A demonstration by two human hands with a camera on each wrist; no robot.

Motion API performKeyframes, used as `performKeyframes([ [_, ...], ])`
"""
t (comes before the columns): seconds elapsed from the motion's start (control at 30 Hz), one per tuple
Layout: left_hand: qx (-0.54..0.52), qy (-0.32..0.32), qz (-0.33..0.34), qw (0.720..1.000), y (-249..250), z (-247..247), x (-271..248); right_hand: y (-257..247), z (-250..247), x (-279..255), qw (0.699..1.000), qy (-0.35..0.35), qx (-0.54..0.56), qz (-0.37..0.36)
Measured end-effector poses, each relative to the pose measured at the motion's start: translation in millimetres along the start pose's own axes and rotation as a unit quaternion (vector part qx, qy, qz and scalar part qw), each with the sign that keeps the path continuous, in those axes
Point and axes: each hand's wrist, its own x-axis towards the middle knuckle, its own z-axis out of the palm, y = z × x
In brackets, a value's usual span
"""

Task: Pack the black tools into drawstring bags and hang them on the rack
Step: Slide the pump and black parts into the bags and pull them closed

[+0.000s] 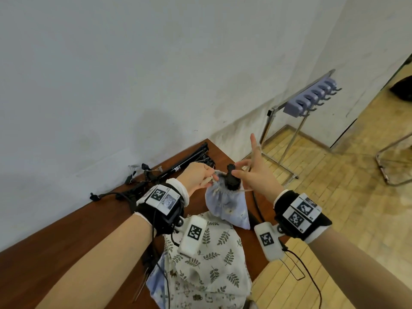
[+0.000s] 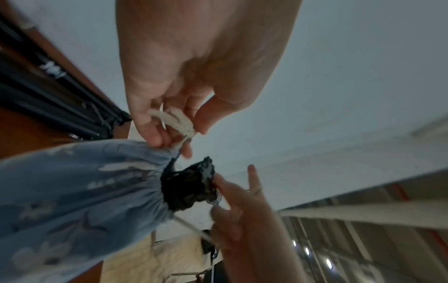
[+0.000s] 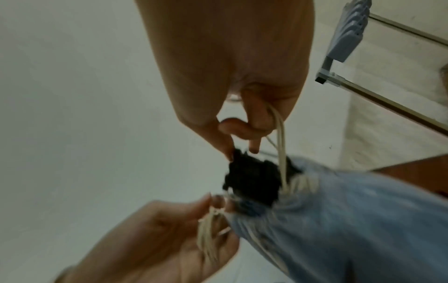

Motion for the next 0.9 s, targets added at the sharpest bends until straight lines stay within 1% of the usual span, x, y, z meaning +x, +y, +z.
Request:
performKeyframes([
  [0.07, -0.007, -0.028, 0.001, 1.0, 0.0, -0.4, -0.3, -11.4, -15.5, -0.2, 1.0, 0.004, -0.009, 0.011],
  [0.17, -0.012, -0.083, -0.019, 0.996, 1.2, 0.9, -2.6, -29.9, -39.3, 1.8, 0.997, -0.035, -0.053, 0.041],
  [0.23, -0.015, -0.102, -0.031, 0.994, 0.0, 5.8, -4.8, -35.8, -45.4, 3.5, 0.995, -0.021, -0.087, 0.039],
  [0.3, -0.031, -0.125, -0.043, 0.991, -2.1, 10.8, -5.2, -38.7, -40.4, 3.9, 0.992, -0.02, -0.125, 0.023],
  [0.33, -0.048, -0.134, -0.045, 0.989, -2.9, 12.3, -3.9, -40.2, -33.8, 2.9, 0.989, -0.04, -0.142, 0.011],
  [0.4, -0.085, -0.141, -0.044, 0.985, -1.2, 16.0, -3.5, -39.8, -17.1, 2.1, 0.981, -0.102, -0.165, -0.023],
  [0.43, -0.102, -0.136, -0.043, 0.984, -0.2, 17.0, -1.5, -38.3, -9.0, 2.2, 0.974, -0.122, -0.187, -0.043],
  [0.47, -0.112, -0.127, -0.044, 0.985, 1.3, 17.4, -0.9, -36.0, -2.8, 3.6, 0.967, -0.126, -0.212, -0.061],
  [0.57, -0.126, -0.09, -0.03, 0.987, 1.5, 12.4, -4.3, -30.1, 3.9, 4.8, 0.96, -0.071, -0.261, -0.072],
  [0.6, -0.145, -0.101, -0.016, 0.984, 2.8, 10.0, -7.5, -29.9, 5.2, 4.0, 0.955, -0.055, -0.282, -0.074],
  [0.63, -0.165, -0.126, -0.002, 0.978, 5.6, 8.9, -11.0, -29.9, 6.9, 3.9, 0.944, -0.049, -0.318, -0.078],
  [0.7, -0.172, -0.159, 0.017, 0.972, 8.1, 11.4, -14.5, -29.1, 11.7, 7.0, 0.901, -0.044, -0.422, -0.093],
  [0.73, -0.155, -0.148, 0.024, 0.976, 8.5, 15.3, -12.7, -29.0, 13.5, 10.9, 0.884, -0.044, -0.455, -0.097],
  [0.8, -0.136, -0.082, 0.027, 0.987, 8.2, 22.9, -8.1, -27.1, 14.6, 19.9, 0.874, -0.066, -0.472, -0.094],
  [0.83, -0.139, -0.047, 0.031, 0.989, 6.9, 24.6, -4.2, -26.4, 13.3, 25.5, 0.877, -0.089, -0.463, -0.09],
  [0.87, -0.146, -0.015, 0.037, 0.988, 5.4, 25.4, -0.7, -26.4, 11.0, 31.1, 0.892, -0.107, -0.432, -0.083],
  [0.9, -0.149, 0.019, 0.044, 0.988, 3.5, 24.7, 2.4, -27.8, 7.4, 34.9, 0.916, -0.117, -0.378, -0.068],
])
